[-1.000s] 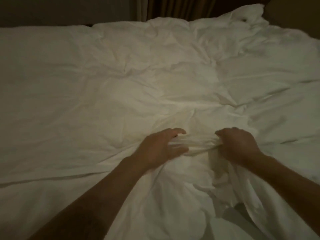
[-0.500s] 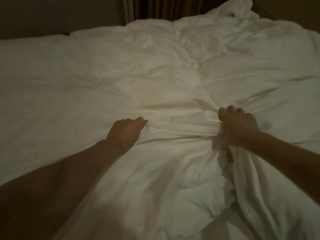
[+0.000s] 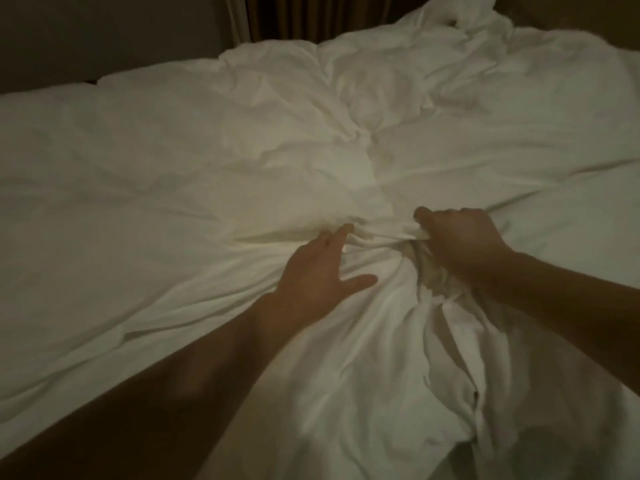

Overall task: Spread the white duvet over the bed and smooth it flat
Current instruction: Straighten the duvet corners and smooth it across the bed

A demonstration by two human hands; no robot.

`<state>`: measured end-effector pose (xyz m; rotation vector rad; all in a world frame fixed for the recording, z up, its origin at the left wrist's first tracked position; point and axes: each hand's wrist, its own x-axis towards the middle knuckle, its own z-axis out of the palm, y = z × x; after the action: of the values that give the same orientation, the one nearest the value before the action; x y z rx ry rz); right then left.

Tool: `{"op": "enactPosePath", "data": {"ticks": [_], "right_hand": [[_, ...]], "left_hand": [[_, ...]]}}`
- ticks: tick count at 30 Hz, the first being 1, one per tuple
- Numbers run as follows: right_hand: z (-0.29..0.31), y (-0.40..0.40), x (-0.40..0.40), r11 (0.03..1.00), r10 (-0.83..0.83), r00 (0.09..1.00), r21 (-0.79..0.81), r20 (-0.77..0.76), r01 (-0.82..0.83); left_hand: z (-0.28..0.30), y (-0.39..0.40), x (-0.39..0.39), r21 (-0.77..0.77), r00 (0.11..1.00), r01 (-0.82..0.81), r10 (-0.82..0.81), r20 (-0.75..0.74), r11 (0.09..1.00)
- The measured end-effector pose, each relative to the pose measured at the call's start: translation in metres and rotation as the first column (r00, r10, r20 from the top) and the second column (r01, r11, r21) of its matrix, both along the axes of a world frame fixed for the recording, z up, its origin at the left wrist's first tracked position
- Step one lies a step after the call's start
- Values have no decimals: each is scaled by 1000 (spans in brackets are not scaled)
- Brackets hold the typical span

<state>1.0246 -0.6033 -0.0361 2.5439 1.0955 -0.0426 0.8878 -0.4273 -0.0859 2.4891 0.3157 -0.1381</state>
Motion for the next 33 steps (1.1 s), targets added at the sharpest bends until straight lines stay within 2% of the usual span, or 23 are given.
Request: {"op": "enactPosePath", "data": {"ticks": [3,6,8,10,13,15,17,18,20,21,22,23,25,27,29,31,33], "right_hand": [[7,-15,5,998,38,997,54,-69,-34],[25,-39,13,998,-62,982,15,-176,65],[37,-62,18,987,-157,968,-59,-197,148],[59,-77,31,978,-201,969,-80,-142,192],[84,-80,68,970,-243,970,-34,-24,242],[75,-79,79,973,-203,976,-93,74,210],[42,-82,75,955,-248,968,-158,32,250],[29,-81,72,947,-297,955,-127,-4,294],[20,-78,70,941,-337,940,15,-48,338],[23,-78,70,946,-314,949,77,-42,316],[29,-81,69,952,-284,958,113,-31,286],[36,-87,68,960,-252,967,124,-22,253],[54,-105,68,971,-230,973,61,-15,231],[77,-126,72,959,-284,957,-37,-59,283],[103,-140,78,942,-324,938,-135,-123,308],[132,-149,88,921,-346,927,-244,-146,305],[153,-158,107,892,-355,933,-323,-68,316]], "left_hand": [[-2,7,15,-14,999,-36,36,30,999],[1,38,13,230,991,124,-132,19,965],[7,47,14,285,981,176,-193,33,942],[16,38,26,240,979,187,-200,32,953],[8,26,44,177,992,121,-116,-41,977],[-9,18,50,135,983,69,-44,-181,988],[-24,-6,56,139,958,29,13,-288,990],[-25,-26,64,111,967,23,6,-255,994],[-11,-70,87,-31,994,108,-107,23,994],[4,-90,100,-98,975,168,-151,165,981],[20,-106,114,-118,956,201,-169,240,972],[33,-116,127,-92,949,203,-172,264,975],[50,-124,143,160,933,209,-246,264,965],[62,-125,146,362,890,310,-402,214,879],[74,-124,149,381,849,367,-474,236,848],[88,-119,157,359,837,364,-471,279,859],[95,-110,172,406,843,276,-422,333,872]]}}
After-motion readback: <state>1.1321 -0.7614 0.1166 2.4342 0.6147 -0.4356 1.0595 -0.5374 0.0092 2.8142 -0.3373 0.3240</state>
